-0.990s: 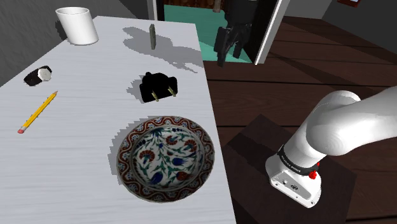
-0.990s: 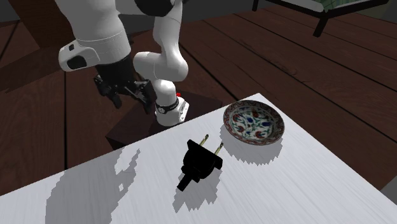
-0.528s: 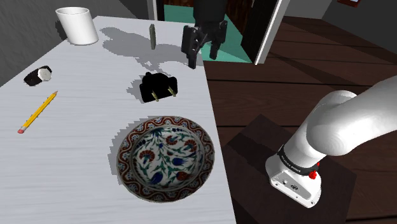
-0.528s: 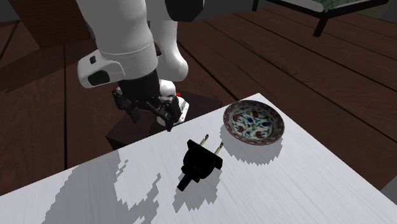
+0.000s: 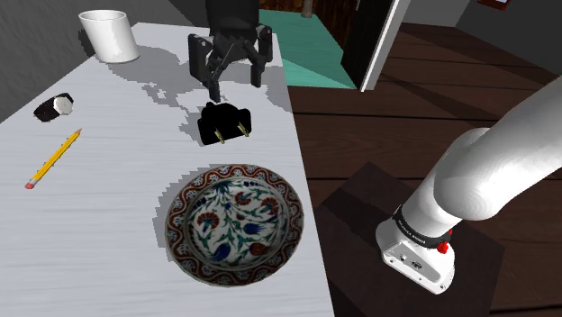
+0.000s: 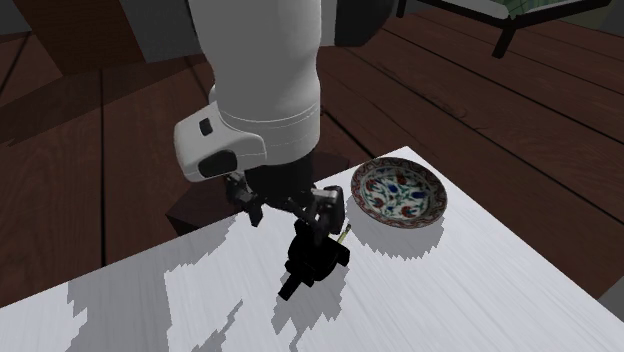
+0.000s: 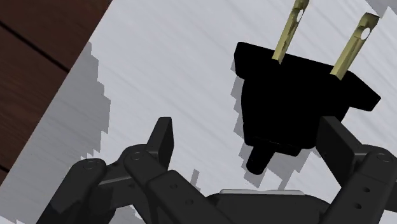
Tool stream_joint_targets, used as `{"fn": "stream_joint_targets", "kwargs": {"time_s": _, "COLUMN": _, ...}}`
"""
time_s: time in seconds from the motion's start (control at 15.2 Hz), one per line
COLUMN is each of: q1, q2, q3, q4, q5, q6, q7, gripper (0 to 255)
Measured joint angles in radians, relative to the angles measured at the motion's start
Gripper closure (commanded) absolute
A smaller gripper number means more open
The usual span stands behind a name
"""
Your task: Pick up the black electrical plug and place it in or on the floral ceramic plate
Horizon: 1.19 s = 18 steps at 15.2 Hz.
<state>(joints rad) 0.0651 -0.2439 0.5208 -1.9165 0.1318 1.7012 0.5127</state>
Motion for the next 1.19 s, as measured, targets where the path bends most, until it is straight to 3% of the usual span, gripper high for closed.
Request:
{"fn": "stream_joint_targets", "kwargs": {"time_s": 0.26, "q1": 0.011, "q2": 0.112, "q3": 0.059, "q4": 0.107, "q5": -0.053, "q6": -0.003, "q7": 0.099, "gripper": 0}}
{"fn": "stream_joint_targets", "kwargs": {"time_s": 0.73, "q1": 0.014, "q2": 0.114, "q3": 0.065, "q4": 0.022, "q5": -0.052, "q6": 0.085, "q7": 0.103, "gripper": 0}}
{"fn": "stream_joint_targets", "kwargs": {"time_s": 1.12, "q1": 0.014, "q2": 0.118, "q3": 0.066, "q4": 0.018, "q5": -0.054, "q6": 0.092, "q7": 0.105, "gripper": 0}}
{"fn": "stream_joint_targets", "kwargs": {"time_s": 1.19, "q1": 0.014, "q2": 0.118, "q3": 0.066, "q4": 0.018, "q5": -0.054, "q6": 0.092, "q7": 0.105, "gripper": 255}}
